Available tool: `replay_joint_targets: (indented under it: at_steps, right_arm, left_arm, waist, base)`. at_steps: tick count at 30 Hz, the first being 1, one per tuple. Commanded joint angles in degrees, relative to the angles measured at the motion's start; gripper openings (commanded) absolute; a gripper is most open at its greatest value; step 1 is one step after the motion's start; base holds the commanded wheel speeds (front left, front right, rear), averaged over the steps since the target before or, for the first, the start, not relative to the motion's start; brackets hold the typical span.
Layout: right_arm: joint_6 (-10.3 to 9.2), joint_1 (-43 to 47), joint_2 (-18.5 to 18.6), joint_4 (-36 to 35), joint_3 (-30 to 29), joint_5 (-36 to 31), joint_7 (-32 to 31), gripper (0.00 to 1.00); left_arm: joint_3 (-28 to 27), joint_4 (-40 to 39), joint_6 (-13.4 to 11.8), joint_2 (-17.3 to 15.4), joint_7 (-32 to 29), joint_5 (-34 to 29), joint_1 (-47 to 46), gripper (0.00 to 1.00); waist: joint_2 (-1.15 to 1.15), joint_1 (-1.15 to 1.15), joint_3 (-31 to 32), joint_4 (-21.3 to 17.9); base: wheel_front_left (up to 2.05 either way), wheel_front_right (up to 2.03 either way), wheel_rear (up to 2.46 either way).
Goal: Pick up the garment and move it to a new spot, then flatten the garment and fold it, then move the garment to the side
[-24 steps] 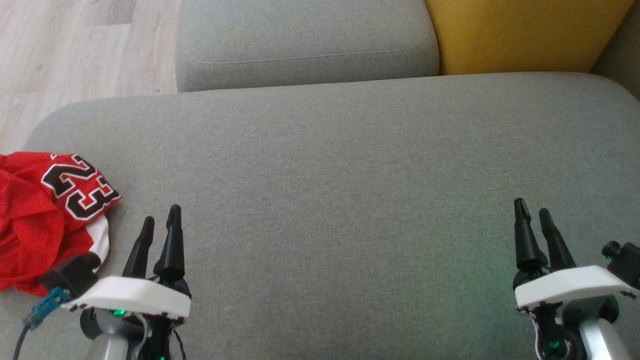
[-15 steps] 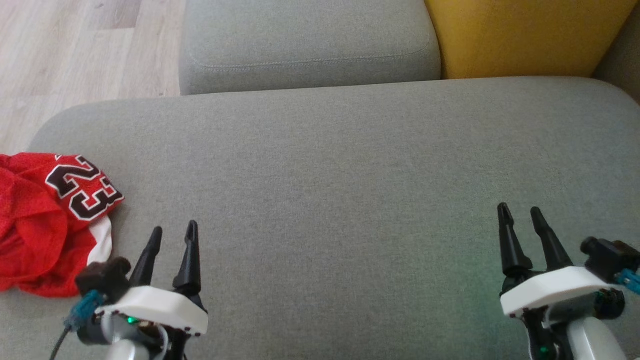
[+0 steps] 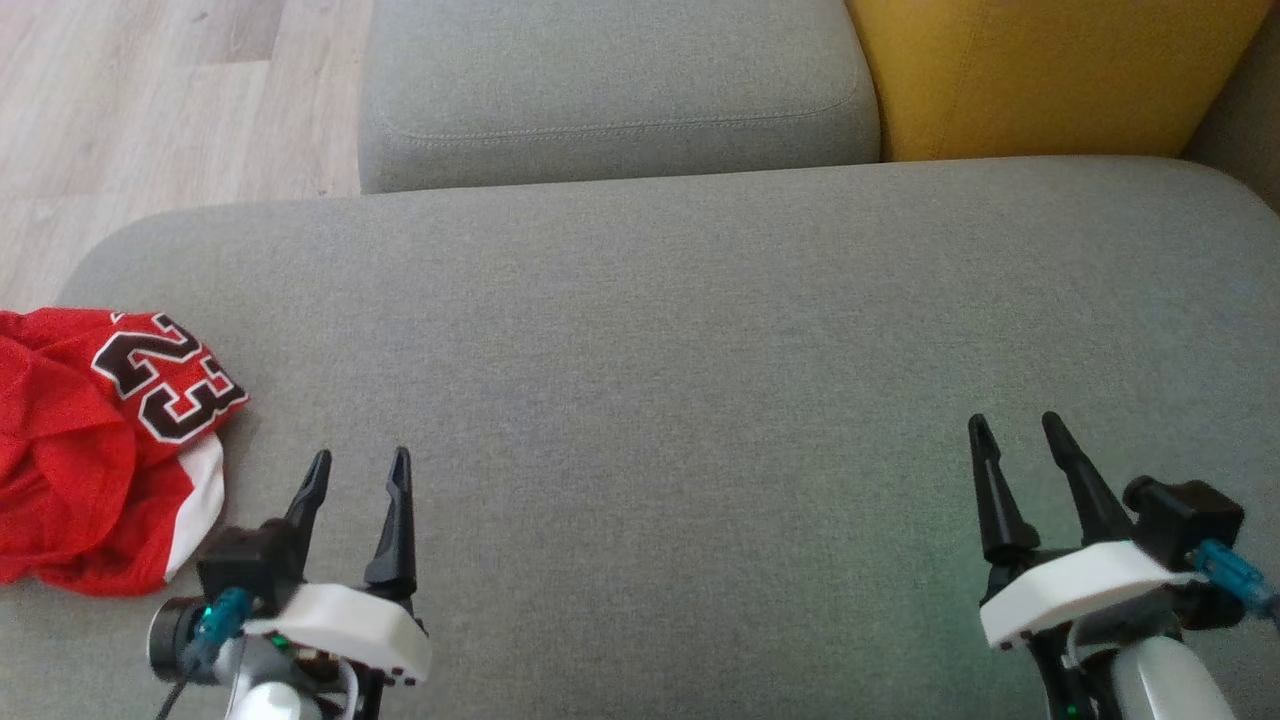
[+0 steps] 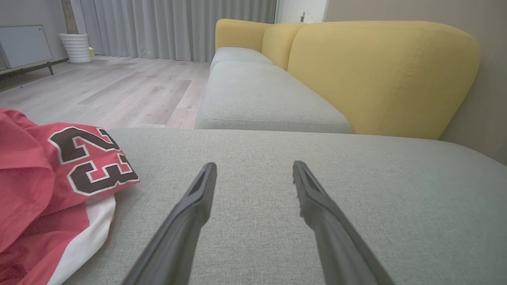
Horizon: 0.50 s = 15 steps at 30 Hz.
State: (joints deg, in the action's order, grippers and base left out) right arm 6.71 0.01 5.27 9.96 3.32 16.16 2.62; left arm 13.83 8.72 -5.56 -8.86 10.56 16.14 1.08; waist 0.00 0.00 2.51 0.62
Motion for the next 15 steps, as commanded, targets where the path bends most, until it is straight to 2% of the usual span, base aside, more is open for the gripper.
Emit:
replay_joint_targets:
  at_steps: [1,15]
  right_arm:
    - [0.61,-1.1,0.2,-2.2,1.3,-1.5,0.9,1.00]
    - [0.72,-0.3,-0.7,-2.9,1.7,-7.5,1.3,1.00]
  left_arm:
    - [-1.4,-1.9,-0.4,-1.1,0.8,-1.5,-1.9,1.00]
    - [-1.3,-0.3,-1.2,-0.1,3.1,-5.8,-1.0,1.00]
  waist:
    - [0.00,0.00,0.0,0.0]
    - [0.00,0.00,0.3,0.1]
  base:
    - [0.00,0.00,0.00]
    - [0.00,0.00,0.00]
